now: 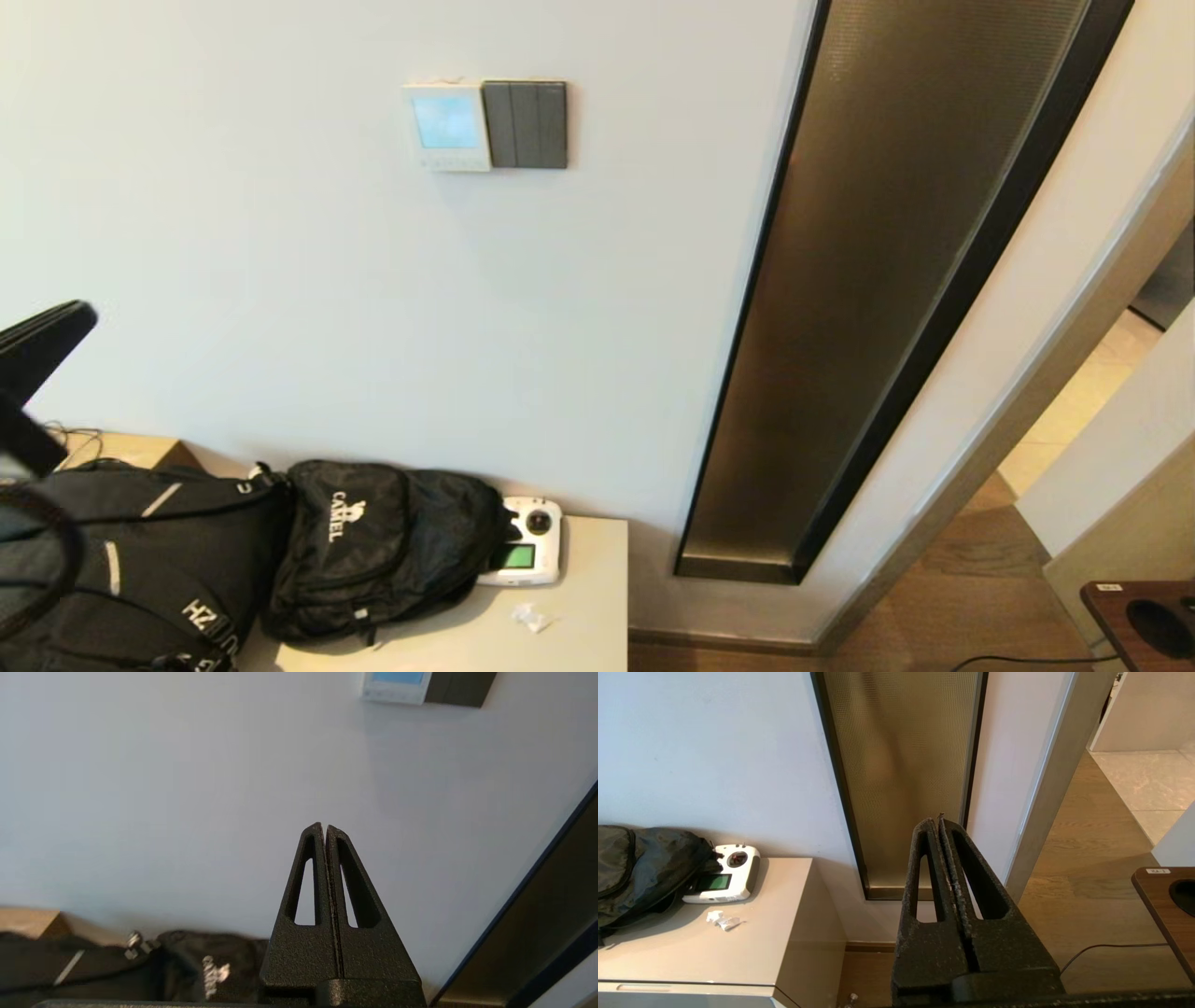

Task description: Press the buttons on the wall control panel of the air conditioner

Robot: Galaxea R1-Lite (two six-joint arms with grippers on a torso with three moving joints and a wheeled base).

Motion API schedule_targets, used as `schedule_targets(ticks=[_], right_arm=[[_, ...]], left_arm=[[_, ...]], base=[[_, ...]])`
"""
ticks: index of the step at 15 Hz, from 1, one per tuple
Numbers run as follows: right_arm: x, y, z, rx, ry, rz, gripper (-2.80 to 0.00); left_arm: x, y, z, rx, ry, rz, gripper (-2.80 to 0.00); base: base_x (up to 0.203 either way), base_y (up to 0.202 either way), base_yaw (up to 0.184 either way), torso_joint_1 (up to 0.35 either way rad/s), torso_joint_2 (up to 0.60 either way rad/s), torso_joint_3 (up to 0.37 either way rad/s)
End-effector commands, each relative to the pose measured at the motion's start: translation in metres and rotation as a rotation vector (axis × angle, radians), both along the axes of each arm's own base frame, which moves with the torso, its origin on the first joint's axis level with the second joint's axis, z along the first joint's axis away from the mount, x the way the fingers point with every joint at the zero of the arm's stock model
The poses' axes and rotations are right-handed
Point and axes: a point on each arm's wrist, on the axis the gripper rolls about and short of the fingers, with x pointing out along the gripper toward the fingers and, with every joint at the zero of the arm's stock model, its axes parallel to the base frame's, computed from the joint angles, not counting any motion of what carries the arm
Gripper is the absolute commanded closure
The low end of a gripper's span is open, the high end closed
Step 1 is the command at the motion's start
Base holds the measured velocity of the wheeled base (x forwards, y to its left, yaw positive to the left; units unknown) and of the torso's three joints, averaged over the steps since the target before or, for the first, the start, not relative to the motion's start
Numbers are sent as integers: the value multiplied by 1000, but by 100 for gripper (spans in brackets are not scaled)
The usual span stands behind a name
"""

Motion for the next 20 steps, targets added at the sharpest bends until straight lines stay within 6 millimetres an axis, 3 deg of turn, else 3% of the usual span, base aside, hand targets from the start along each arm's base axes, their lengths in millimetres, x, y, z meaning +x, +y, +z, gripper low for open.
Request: schedule_targets(ticks=[1,5,9,13,17,20], right_arm=[[0,0,0,0,2,1,0],[0,0,0,0,1,1,0],[0,0,0,0,1,-1,0],[0,0,0,0,2,1,0],[0,0,0,0,1,1,0],[0,0,0,0,2,1,0]], left_arm=[[-58,18,-12,-21,-78,41,0],[-110,30,-58,19,99,172,0],[-105,30,-104,53,248,219,0],[-106,29,-115,67,265,339,0],[-107,27,-148,94,321,306,0],[-109,26,-151,89,297,267,0]], base=[[0,0,0,0,0,0],[0,0,0,0,0,0],[0,0,0,0,0,0],[0,0,0,0,0,0],[0,0,0,0,0,0],[0,0,0,0,0,0]])
